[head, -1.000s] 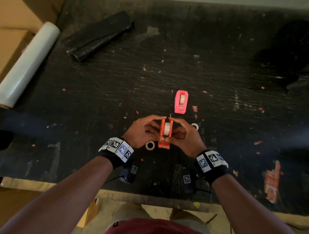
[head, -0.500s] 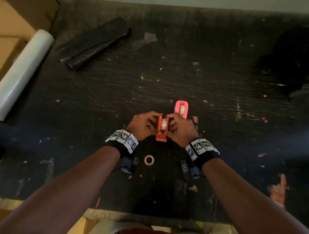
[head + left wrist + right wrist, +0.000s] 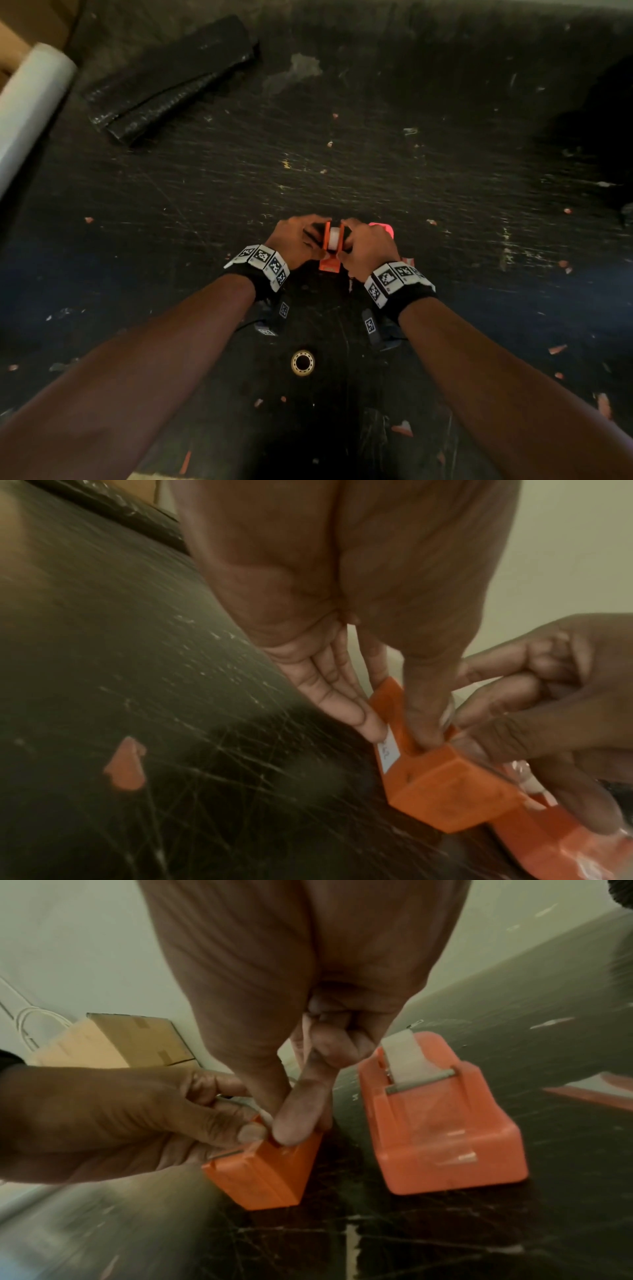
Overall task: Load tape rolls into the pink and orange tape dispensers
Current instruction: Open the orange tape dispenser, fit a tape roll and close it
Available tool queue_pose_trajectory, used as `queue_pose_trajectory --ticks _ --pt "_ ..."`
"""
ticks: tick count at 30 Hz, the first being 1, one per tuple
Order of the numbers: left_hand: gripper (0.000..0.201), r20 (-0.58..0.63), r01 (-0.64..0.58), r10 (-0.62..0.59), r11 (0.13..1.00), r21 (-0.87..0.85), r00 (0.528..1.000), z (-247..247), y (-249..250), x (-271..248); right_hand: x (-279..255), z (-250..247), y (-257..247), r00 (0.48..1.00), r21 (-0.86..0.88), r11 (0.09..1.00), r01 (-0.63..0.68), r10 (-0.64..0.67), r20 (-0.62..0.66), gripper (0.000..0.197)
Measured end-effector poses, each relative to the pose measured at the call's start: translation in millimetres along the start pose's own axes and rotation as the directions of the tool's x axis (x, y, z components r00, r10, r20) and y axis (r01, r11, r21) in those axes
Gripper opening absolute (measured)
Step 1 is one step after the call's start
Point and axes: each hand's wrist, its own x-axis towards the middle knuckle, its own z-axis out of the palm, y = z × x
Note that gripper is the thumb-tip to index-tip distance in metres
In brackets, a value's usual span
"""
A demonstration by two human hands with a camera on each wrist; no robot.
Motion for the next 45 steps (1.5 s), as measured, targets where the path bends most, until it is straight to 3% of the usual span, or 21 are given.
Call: queue_pose_trajectory --ticks 3,5,11,17,25,30,37,45 --pt "0.086 0.048 0.006 -0.002 0.996 -0.09 0.999 -5 -5 -2 -1 -2 4 1.0 0.026 1.0 0.003 -0.003 0.007 0.064" --pt "0.098 0.074 -0.051 0.051 0.999 -0.009 0.996 -11 -6 -5 -2 -7 8 1.0 0.051 0.999 0.018 -0.017 -0.021 0.068" --pt "0.128 0.273 -0.214 0.141 0.941 0.261 0.952 -19 -2 3 1 -21 9 0.991 0.114 0.987 0.111 -0.101 -0.091 0.025" --pt "0.112 0.294 -0.252 0.154 0.909 0.331 0.943 -18 1 13 15 -24 3 0.992 0.114 0.986 0.123 -0.119 -0.041 0.008" --pt "0.1 0.283 -0.269 0.169 0.89 0.367 0.944 -17 -1 13 15 -24 -2 0.984 0.07 0.982 0.173 -0.17 -0.051 0.007" --pt "0.111 0.275 -0.297 0.201 0.88 0.372 0.94 -17 -5 15 -19 -13 -2 0.959 0.057 0.96 0.274 -0.269 -0.088 0.008" --pt "0.115 0.263 -0.325 0.24 0.875 0.358 0.935 -15 -11 17 -58 17 4 0.947 0.062 0.953 0.296 -0.285 -0.149 0.01" --pt "0.114 0.237 -0.328 0.256 0.877 0.351 0.937 -13 -11 16 -62 42 -4 0.965 -0.103 0.973 0.205 -0.218 -0.146 0.017"
